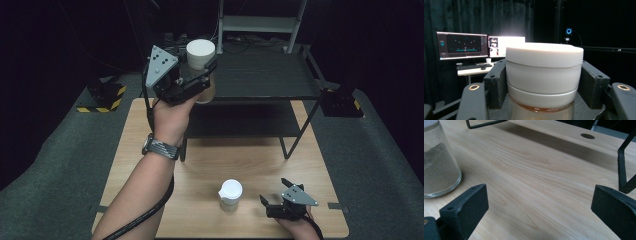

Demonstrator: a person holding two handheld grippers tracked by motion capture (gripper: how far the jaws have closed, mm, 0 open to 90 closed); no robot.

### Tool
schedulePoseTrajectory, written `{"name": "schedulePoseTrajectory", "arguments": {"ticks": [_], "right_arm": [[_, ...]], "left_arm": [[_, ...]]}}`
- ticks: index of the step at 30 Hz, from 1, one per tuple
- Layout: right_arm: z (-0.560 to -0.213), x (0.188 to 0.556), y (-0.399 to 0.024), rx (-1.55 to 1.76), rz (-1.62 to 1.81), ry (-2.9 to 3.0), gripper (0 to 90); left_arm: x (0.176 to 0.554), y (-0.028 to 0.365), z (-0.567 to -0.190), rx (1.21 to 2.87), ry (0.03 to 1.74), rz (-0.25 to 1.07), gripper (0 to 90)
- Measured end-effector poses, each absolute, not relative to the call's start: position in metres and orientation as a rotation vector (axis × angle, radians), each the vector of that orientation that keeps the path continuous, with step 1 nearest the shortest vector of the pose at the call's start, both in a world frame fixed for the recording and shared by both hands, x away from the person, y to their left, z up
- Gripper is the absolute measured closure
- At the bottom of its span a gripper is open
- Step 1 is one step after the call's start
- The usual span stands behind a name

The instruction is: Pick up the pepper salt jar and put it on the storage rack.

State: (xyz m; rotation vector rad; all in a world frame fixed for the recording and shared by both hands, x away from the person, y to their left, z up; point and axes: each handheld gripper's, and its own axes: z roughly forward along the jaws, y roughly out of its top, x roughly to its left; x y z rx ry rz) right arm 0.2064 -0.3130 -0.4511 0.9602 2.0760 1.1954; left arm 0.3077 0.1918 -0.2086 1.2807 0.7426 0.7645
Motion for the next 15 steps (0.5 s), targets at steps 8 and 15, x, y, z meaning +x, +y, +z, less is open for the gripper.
{"name": "schedulePoseTrajectory", "arguments": {"ticks": [8,15], "right_arm": [[-0.451,0.206,-0.314,0.962,1.199,2.076,0.1],[-0.451,0.207,-0.315,0.964,1.206,2.076,0.1]], "left_arm": [[0.318,0.184,-0.206,1.275,0.748,0.773,33.6],[0.326,0.177,-0.207,1.276,0.754,0.783,33.7]]}}
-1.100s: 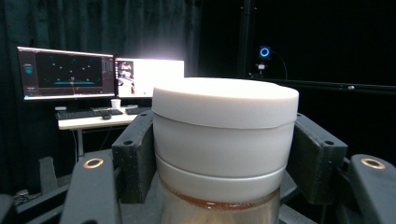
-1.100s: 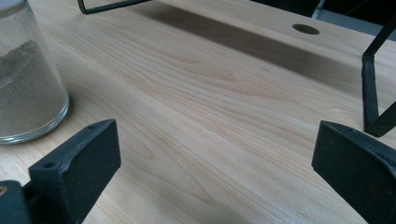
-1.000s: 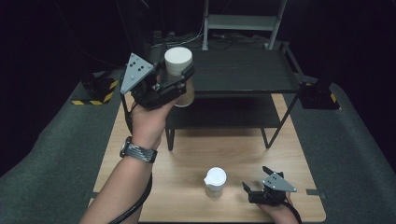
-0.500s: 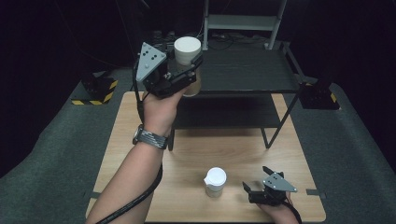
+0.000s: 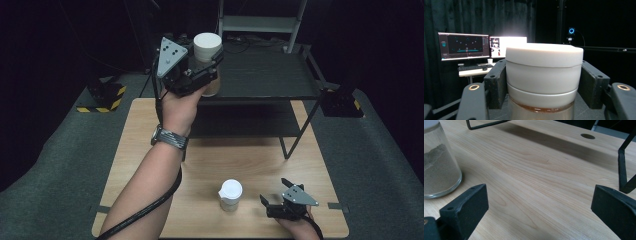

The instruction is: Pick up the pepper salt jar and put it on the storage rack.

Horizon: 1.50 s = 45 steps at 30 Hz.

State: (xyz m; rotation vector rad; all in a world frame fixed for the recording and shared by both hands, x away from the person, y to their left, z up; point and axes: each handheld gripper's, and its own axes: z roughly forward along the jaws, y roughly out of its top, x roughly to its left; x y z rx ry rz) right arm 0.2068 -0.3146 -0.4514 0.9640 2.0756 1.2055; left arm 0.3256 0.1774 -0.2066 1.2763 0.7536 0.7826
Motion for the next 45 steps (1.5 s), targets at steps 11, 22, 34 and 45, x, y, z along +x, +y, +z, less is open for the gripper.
{"name": "schedulePoseTrajectory", "arguments": {"ticks": [11,22,34,45], "right_arm": [[-0.451,0.207,-0.315,0.954,1.205,2.079,0.1],[-0.452,0.206,-0.316,0.944,1.213,2.081,0.1],[-0.452,0.207,-0.317,0.944,1.217,2.083,0.1],[-0.452,0.207,-0.316,0.938,1.215,2.087,0.1]], "left_arm": [[0.341,0.168,-0.212,1.285,0.779,0.781,33.6],[0.349,0.158,-0.212,1.298,0.783,0.786,33.6],[0.351,0.155,-0.215,1.295,0.790,0.773,33.6],[0.350,0.156,-0.217,1.292,0.786,0.781,33.4]]}}
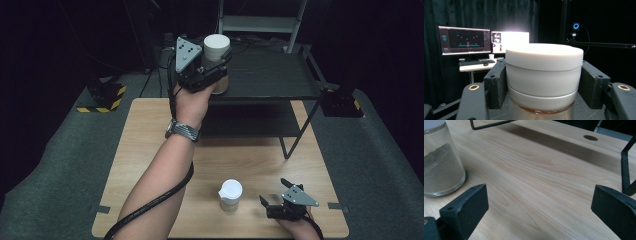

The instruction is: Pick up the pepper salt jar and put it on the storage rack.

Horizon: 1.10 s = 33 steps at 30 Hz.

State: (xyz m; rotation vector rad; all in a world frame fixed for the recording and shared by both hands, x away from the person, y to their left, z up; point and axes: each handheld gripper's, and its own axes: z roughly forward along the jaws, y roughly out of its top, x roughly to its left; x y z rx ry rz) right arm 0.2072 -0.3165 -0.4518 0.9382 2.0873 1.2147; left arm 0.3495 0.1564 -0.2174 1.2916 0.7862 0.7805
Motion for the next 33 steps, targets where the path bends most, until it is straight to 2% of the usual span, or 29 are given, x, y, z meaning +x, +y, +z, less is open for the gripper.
{"name": "schedulePoseTrajectory", "arguments": {"ticks": [15,17,25,33], "right_arm": [[-0.452,0.207,-0.316,0.934,1.210,2.087,0.1],[-0.452,0.207,-0.316,0.931,1.211,2.088,0.0],[-0.452,0.207,-0.317,0.933,1.215,2.087,0.0],[-0.452,0.207,-0.316,0.933,1.214,2.086,0.0]], "left_arm": [[0.350,0.156,-0.215,1.299,0.791,0.765,29.0],[0.349,0.155,-0.215,1.298,0.794,0.765,25.8],[0.343,0.154,-0.209,1.319,0.848,0.750,0.2],[0.333,0.166,-0.210,1.310,0.847,0.762,0.3]]}}
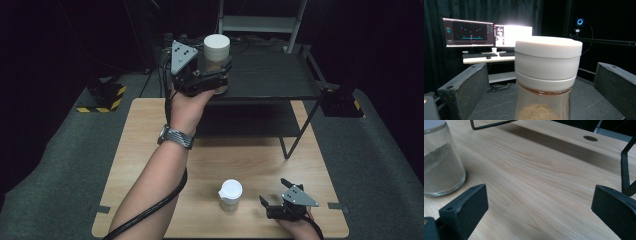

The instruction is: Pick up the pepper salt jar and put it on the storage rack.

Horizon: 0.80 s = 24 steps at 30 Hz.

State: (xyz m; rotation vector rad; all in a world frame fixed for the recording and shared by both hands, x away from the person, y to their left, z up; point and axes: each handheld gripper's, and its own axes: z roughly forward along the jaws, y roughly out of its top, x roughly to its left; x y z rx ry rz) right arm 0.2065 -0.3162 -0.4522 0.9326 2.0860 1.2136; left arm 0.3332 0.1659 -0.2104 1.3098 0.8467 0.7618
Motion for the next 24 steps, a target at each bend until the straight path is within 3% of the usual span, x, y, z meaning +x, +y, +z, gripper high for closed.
{"name": "schedulePoseTrajectory", "arguments": {"ticks": [24], "right_arm": [[-0.452,0.206,-0.315,0.929,1.202,2.085,0.0]], "left_arm": [[0.290,0.209,-0.235,1.296,0.840,0.746,0.3]]}}
